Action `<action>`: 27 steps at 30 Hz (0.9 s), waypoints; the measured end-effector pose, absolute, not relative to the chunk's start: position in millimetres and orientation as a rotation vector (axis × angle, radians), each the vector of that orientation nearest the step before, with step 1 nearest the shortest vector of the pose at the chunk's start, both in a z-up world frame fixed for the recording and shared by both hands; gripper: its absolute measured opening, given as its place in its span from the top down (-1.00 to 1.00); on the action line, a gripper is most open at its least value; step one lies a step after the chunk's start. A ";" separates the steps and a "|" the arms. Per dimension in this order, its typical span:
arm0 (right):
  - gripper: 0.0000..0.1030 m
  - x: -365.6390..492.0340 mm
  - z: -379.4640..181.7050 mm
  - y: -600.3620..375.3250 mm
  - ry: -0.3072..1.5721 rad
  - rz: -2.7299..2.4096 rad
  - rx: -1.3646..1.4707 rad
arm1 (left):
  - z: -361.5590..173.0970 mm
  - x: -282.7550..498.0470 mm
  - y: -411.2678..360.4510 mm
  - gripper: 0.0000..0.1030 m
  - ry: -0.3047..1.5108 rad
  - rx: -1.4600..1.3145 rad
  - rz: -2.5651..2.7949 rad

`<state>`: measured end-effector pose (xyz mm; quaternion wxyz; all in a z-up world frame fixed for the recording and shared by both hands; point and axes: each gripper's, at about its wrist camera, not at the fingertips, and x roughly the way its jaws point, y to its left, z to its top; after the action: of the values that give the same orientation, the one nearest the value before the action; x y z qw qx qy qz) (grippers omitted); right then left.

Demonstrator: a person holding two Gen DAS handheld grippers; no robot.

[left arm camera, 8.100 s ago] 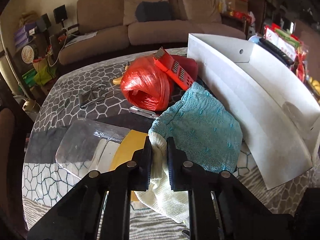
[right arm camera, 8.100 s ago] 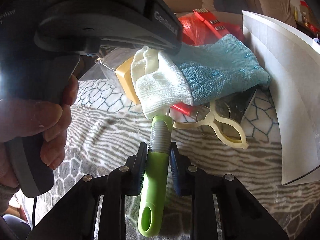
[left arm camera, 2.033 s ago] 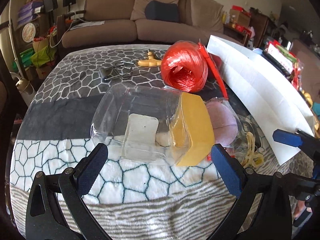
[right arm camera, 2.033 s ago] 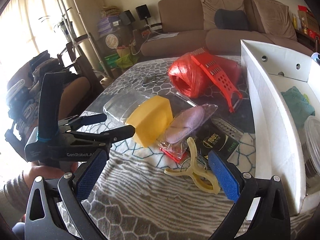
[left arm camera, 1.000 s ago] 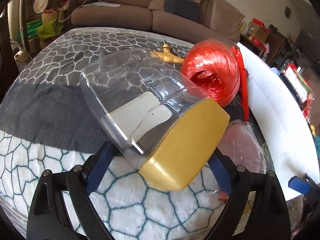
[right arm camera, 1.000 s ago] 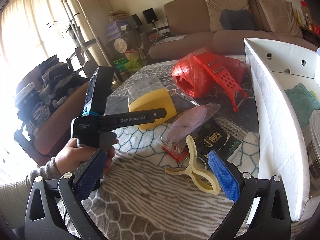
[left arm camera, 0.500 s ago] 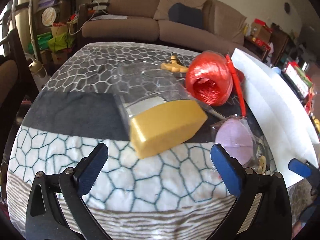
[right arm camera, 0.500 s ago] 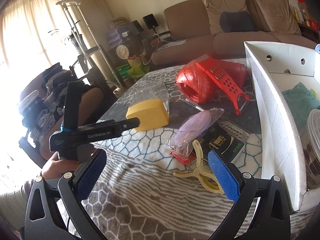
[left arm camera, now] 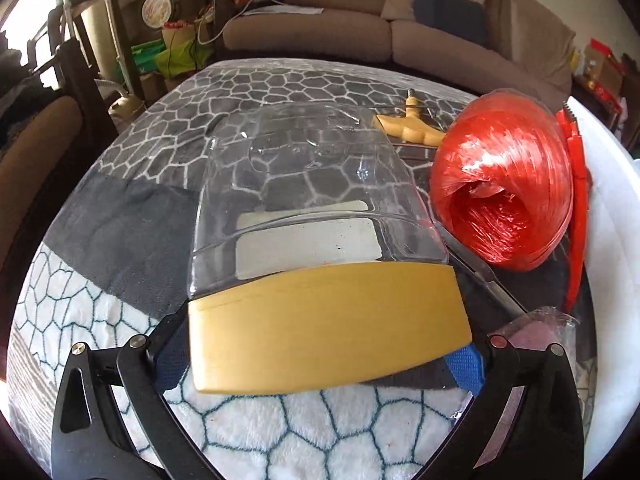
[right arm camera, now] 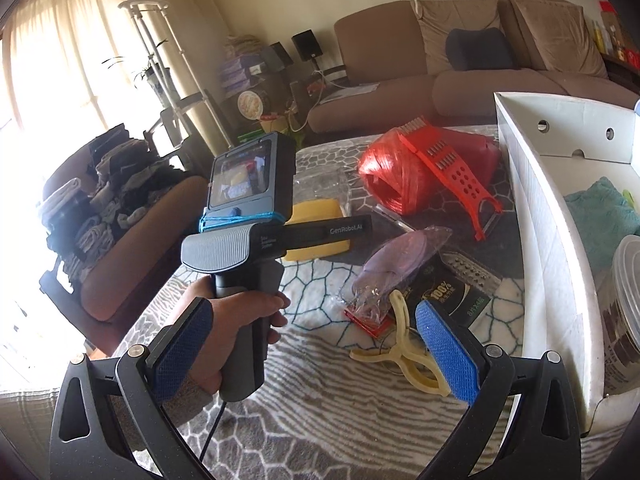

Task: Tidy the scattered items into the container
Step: 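Grasp the yellow-lidded clear box with the left tool while the right grasps the pink sponge bag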

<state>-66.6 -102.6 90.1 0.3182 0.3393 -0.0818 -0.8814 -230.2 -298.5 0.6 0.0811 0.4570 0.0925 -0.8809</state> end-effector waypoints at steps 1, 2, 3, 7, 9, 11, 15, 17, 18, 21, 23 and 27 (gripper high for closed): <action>-1.00 -66.7 90.2 -101.9 -0.219 -2.320 0.894 | 0.3 -228.3 -302.7 -0.86 0.303 1.362 -2.655; -1.00 -67.4 90.4 -101.0 -0.223 -2.321 0.897 | 0.5 -225.3 -307.4 -0.86 0.326 1.360 -2.670; -1.00 -67.9 90.6 -100.0 -0.227 -2.324 0.898 | 1.2 -221.2 -312.7 -0.85 0.344 1.360 -2.680; -1.00 -69.6 89.2 -99.1 -0.237 -2.330 0.911 | 15.8 -183.5 -338.5 -0.84 0.384 1.327 -2.704; -1.00 -69.6 88.0 -100.9 -0.234 -2.328 0.917 | 26.0 -153.3 -351.9 -0.83 0.407 1.312 -2.704; -1.00 -72.0 86.3 -104.6 -0.236 -2.323 0.924 | 32.5 -122.4 -360.4 -0.82 0.414 1.312 -2.703; -1.00 -95.0 80.1 -114.0 -0.308 -2.376 1.004 | 28.6 -85.0 -368.7 -0.82 0.499 1.362 -2.660; -1.00 -117.2 74.7 -119.5 -0.349 -2.409 1.098 | 26.0 -75.4 -372.0 -0.82 0.543 1.350 -2.657; -1.00 -128.6 71.6 -122.5 -0.344 -2.428 1.143 | 25.0 -73.9 -373.6 -0.82 0.551 1.346 -2.655; -0.95 -156.8 63.4 -129.6 -0.319 -2.479 1.219 | 19.7 -75.2 -377.9 -0.82 0.538 1.329 -2.620; -0.73 -173.0 54.5 -136.5 -0.256 -2.514 1.295 | 13.1 -81.6 -379.2 -0.82 0.515 1.350 -2.596; -0.06 -186.2 36.7 -154.1 -0.106 -2.532 1.372 | 7.2 -95.9 -383.0 -0.83 0.484 1.347 -2.597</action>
<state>-186.2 -154.1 36.7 0.1295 0.4720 -0.0365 -0.8713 -95.9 -383.0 7.2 0.0880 0.4526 0.1624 -0.8724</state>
